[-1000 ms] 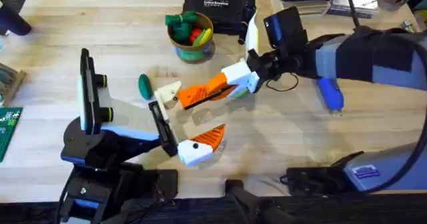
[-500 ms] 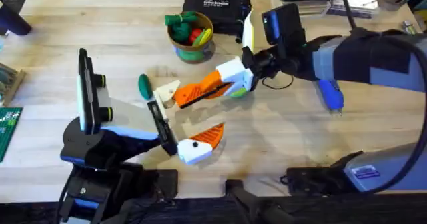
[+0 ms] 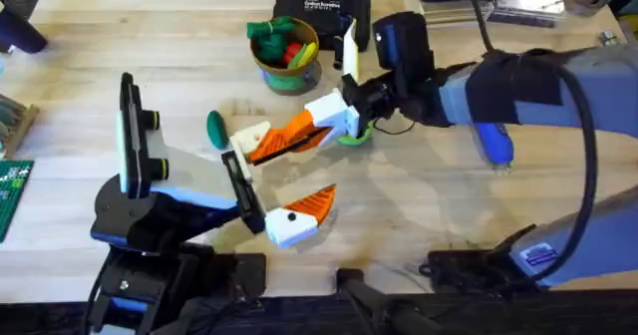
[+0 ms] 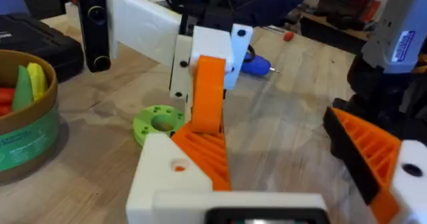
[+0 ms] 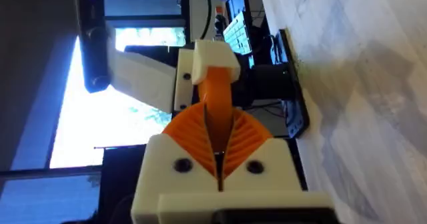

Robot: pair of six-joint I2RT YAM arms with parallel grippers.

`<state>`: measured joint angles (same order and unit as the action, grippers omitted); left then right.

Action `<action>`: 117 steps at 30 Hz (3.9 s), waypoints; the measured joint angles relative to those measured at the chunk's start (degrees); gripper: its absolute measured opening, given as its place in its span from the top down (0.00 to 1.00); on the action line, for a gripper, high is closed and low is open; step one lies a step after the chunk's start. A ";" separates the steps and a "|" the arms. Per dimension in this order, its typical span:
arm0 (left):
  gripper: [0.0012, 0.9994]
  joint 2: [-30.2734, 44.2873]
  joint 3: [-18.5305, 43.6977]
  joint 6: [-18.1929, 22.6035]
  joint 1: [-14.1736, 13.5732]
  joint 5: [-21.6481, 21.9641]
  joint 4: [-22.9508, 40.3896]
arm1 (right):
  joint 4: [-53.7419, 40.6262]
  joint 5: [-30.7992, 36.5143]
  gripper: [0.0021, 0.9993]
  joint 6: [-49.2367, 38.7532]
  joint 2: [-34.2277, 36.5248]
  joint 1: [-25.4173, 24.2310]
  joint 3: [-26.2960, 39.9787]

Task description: Pick up the gripper from the table and insert it into the empty holder that is missing its gripper. Then pick up a screw, insert it into the mounting hole, and use the screwdriver to tighten it. Finally, clean up the table by picking up the vegetable and placing it into the bucket.

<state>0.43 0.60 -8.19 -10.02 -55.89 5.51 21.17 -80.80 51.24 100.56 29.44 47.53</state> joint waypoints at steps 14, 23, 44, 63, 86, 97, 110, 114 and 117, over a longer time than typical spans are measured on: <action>0.01 0.74 0.00 -0.80 0.52 2.93 -0.27 | 8.15 7.84 0.99 9.44 0.01 1.33 0.11; 0.01 0.74 0.00 -0.90 0.63 4.30 -0.36 | 9.11 9.84 0.99 11.43 0.01 1.97 0.11; 0.01 0.74 0.00 -1.76 1.18 5.14 -0.39 | 9.64 12.11 0.99 10.95 0.01 2.86 0.20; 0.01 0.76 0.00 -2.00 1.18 5.93 -0.39 | 9.75 13.77 0.99 8.73 -0.01 3.05 0.20; 0.01 0.74 0.04 -1.28 1.16 5.74 -0.39 | 11.02 12.62 0.99 9.61 0.01 2.84 0.20; 0.01 0.74 0.04 -0.92 1.16 5.58 -0.39 | 10.99 12.17 0.91 9.28 0.01 2.70 0.20; 0.01 0.59 0.13 0.44 -0.18 -0.29 0.21 | 11.02 10.07 0.42 8.29 0.82 0.85 0.20; 0.01 0.59 0.13 0.46 -0.17 -0.67 0.25 | 11.04 9.90 0.09 8.27 0.89 0.76 0.20; 0.01 0.59 0.13 0.46 -0.17 -0.95 0.27 | 11.06 9.82 0.01 8.09 0.89 0.69 0.20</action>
<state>1.02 0.73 -7.73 -10.20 -56.84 5.78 32.23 -70.98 59.33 101.45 30.13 47.72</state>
